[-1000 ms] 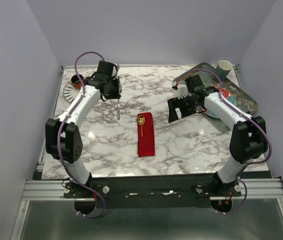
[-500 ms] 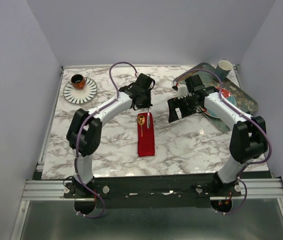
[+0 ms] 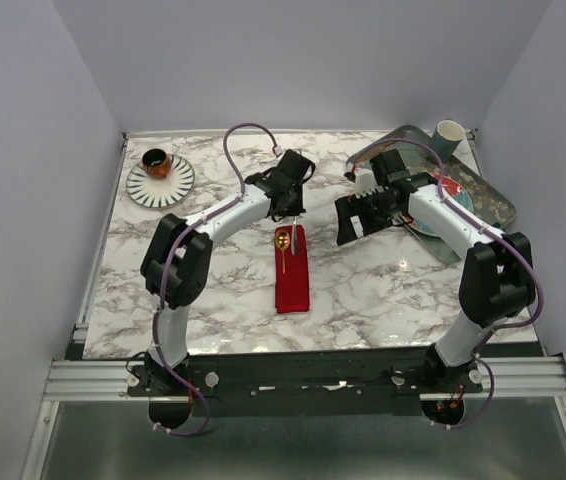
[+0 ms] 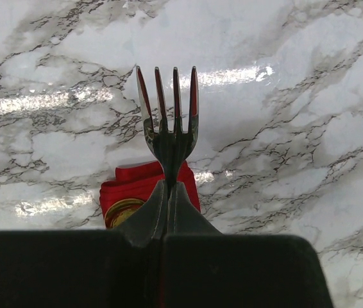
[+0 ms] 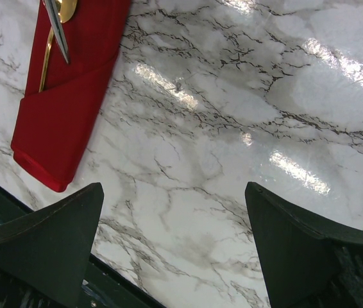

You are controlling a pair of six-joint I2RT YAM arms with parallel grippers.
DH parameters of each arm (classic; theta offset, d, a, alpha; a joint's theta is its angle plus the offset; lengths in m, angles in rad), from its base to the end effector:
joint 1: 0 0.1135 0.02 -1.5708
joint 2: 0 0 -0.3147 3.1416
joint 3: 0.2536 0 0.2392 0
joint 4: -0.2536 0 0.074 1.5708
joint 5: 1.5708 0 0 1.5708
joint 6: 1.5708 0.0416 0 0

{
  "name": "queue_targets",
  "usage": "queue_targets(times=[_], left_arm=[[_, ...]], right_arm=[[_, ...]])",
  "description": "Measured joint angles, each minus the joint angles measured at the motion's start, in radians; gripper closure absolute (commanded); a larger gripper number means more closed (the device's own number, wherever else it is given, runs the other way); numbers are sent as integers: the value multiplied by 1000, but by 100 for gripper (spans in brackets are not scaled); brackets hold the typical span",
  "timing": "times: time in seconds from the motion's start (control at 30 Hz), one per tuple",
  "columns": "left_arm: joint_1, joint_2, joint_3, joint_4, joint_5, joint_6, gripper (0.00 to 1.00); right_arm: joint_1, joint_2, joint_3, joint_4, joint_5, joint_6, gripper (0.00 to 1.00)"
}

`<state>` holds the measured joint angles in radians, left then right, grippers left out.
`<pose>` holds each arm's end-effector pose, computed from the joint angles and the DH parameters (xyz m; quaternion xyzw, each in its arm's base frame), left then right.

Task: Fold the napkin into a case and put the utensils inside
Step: Insert the fork into the folded napkin.

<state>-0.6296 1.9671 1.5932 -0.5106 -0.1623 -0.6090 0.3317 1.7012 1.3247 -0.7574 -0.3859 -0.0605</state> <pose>0.3692 -0.2606 0.2861 -0.0176 0.9388 -0.1325 0.3174 0.3220 0.1275 0.2942 -0.2274 0.9317 0.2142 0.1854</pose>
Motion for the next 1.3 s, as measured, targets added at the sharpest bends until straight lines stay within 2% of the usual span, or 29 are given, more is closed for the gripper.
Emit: queue_targets(times=[0.57, 1.3], left_arm=[[-35, 28, -48, -28, 16, -26, 100], [-59, -16, -122, -94, 78, -62, 100]], right_arm=[[0, 0, 0, 0, 0, 0, 0], [0, 0, 0, 0, 1, 0, 0]])
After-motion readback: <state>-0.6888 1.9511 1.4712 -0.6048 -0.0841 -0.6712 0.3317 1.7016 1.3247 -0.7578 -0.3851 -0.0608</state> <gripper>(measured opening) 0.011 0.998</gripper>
